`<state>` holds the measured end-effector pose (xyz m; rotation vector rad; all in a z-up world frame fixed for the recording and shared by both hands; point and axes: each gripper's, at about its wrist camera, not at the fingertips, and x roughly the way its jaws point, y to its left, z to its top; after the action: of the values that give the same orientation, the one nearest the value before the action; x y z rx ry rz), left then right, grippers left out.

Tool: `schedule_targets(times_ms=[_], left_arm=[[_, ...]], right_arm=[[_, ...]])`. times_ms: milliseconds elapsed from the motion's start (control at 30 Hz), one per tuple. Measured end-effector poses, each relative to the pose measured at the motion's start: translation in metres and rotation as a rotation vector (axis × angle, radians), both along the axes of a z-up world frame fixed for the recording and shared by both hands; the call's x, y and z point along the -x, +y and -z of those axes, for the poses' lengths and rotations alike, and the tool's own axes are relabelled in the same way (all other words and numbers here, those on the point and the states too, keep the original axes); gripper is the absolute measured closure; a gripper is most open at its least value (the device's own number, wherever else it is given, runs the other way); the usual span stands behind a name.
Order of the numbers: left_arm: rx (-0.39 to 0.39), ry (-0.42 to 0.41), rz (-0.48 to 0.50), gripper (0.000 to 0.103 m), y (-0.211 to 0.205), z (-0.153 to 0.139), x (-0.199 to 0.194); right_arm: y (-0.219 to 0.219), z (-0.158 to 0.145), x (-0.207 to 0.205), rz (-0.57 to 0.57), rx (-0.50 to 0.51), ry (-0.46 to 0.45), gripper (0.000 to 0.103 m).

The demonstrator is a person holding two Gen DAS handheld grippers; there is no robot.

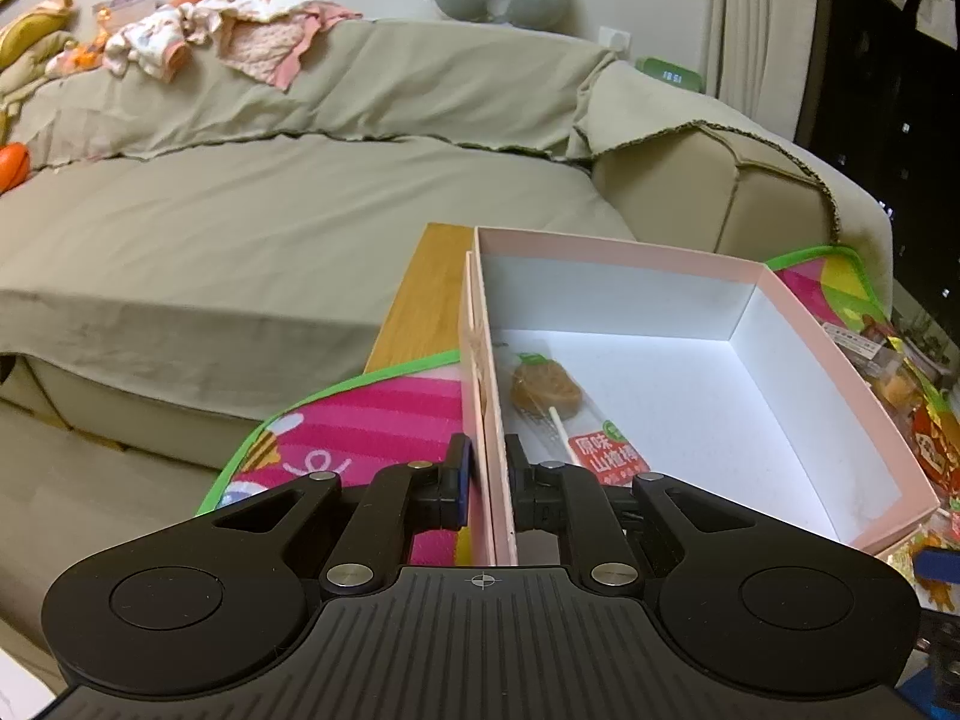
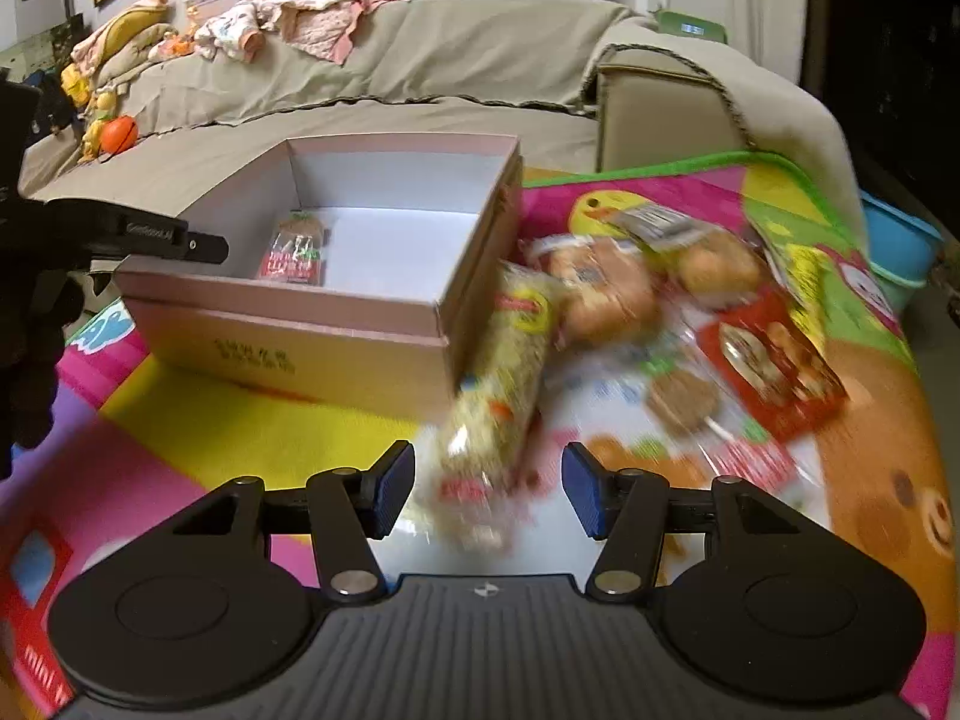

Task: Organize objects
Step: 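Grasp the granola bar with the right gripper and drop it into the box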

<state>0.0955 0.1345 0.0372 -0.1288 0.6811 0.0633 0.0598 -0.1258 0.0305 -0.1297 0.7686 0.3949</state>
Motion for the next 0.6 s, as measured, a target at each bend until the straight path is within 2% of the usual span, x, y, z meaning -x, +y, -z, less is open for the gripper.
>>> schedule_targets(times_ms=[33, 67, 200, 367, 467, 600], left_arm=[[0.0, 0.0, 0.0, 0.09, 0.0, 0.0, 0.0], [-0.002, 0.001, -0.002, 0.09, 0.0, 0.0, 0.0], [-0.009, 0.0, 0.005, 0.09, -0.002, 0.0, 0.001], [0.0, -0.004, 0.008, 0.09, 0.0, 0.0, 0.002], [0.007, -0.007, 0.01, 0.089, 0.001, 0.001, 0.003], [0.012, -0.009, 0.012, 0.089, 0.002, 0.001, 0.004]], right_arm=[[0.003, 0.002, -0.004, -0.008, 0.002, 0.005, 0.052], [0.005, 0.004, -0.008, -0.006, 0.005, 0.022, 0.063], [-0.009, 0.002, -0.004, 0.024, -0.01, 0.058, 0.07], [-0.038, -0.002, 0.026, 0.068, -0.002, 0.125, 0.072], [-0.043, -0.008, 0.044, 0.031, -0.003, 0.17, 0.071], [-0.037, -0.012, 0.048, 0.037, 0.04, 0.101, 0.07]])
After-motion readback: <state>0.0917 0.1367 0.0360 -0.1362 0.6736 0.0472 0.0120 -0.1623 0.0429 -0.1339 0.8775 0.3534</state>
